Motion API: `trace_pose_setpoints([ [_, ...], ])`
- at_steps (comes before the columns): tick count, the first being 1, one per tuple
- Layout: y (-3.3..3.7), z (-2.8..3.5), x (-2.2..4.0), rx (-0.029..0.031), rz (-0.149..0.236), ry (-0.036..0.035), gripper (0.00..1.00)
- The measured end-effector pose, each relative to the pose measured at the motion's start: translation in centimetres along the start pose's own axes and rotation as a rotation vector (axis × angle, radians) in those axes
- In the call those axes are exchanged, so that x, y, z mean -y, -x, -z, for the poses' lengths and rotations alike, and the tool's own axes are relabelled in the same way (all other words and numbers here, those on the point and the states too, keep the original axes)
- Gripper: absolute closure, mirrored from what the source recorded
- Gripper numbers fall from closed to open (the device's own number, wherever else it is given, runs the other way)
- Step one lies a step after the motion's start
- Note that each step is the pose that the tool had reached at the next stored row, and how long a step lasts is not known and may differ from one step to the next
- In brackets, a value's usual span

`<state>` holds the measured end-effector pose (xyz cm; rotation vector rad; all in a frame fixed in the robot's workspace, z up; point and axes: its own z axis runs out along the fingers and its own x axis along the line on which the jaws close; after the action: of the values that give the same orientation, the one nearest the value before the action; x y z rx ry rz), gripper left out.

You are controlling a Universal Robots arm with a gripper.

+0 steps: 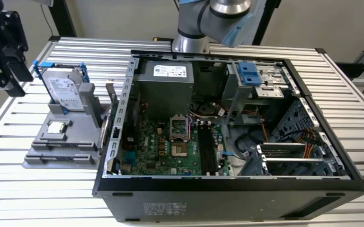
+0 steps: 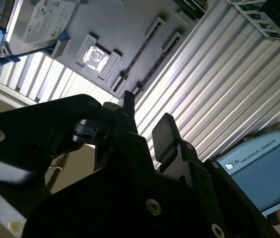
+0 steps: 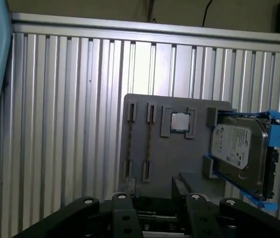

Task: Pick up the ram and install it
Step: 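Pick up the ram and move it above insertion slot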

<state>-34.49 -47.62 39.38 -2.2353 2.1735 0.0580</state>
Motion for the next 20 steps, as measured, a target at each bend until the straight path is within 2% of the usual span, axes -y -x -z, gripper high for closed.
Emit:
trace_pose_setpoints([
  [3, -0.01, -0.24, -0.02, 0.0002, -0.023, -0.0009, 0.0],
  [10, -0.02, -0.42, -0.04, 0.0003, -0.024, -0.0009, 0.0],
  [20, 0.18, -1.89, -0.19, 0.0001, -0.024, -0.0005, 0.0],
])
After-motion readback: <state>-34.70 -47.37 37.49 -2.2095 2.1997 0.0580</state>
